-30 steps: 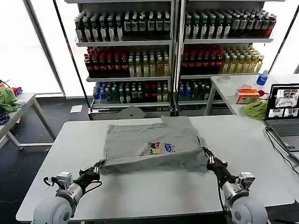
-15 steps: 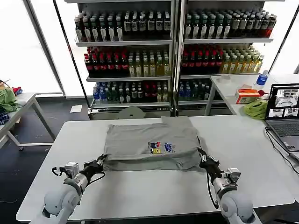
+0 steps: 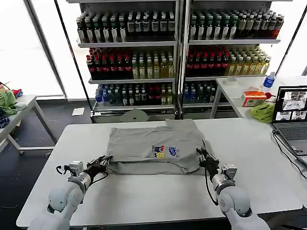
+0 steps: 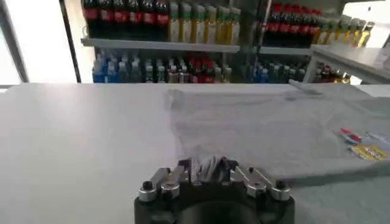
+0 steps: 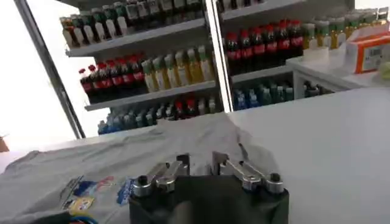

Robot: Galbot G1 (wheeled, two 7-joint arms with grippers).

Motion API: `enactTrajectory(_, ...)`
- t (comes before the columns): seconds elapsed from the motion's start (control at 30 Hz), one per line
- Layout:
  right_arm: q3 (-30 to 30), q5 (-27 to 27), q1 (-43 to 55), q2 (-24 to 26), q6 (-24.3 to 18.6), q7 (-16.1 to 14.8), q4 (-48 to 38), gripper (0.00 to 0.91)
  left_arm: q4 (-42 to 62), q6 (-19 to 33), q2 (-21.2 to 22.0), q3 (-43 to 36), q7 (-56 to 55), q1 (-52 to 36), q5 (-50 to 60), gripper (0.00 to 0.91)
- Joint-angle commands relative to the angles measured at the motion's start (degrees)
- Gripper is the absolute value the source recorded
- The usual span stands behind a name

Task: Fold and organize the clothes.

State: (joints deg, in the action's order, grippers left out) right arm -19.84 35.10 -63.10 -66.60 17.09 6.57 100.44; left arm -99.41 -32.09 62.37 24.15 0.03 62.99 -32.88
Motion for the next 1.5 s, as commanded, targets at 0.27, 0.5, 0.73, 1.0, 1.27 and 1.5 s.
enactTrajectory(0.27, -3.85, 1.01, -4.32, 4.57, 0.67, 0.69, 6.18, 0.907, -7.63, 0.07, 2.20, 9.10, -0.98, 7.99, 1.99, 0.907)
enactTrajectory(0.5, -6.95, 0.55, -10.51, 6.81, 0.03, 1.27, 12.14, 0.907, -12.64, 0.64, 5.45, 12.66, -0.52, 15.79, 2.66, 0.907)
enactTrajectory(0.73, -7.66, 0.86, -14.37, 6.96, 0.13, 2.02, 14.53, 0.907, -12.84, 1.41, 6.68, 12.57, -0.47, 17.88, 3.38, 0.907)
enactTrajectory(1.0, -7.83, -1.58, -21.95, 5.59, 1.79, 6.71, 16.06, 0.907, -12.44, 1.73, 8.15, 9.22, -0.65, 17.90, 5.09, 0.907)
enactTrajectory(1.27, -5.21, -0.29, -18.99, 3.63, 4.69, 9.47, 14.90, 0.907, -10.14, 1.74, 8.28, 5.44, -0.42, 13.58, 6.67, 0.907)
enactTrajectory(1.5, -2.90, 1.16, -16.16, 2.52, 7.39, 12.05, 12.40, 0.715, -8.89, 1.64, 6.91, 5.29, 2.10, 12.61, 6.47, 0.907)
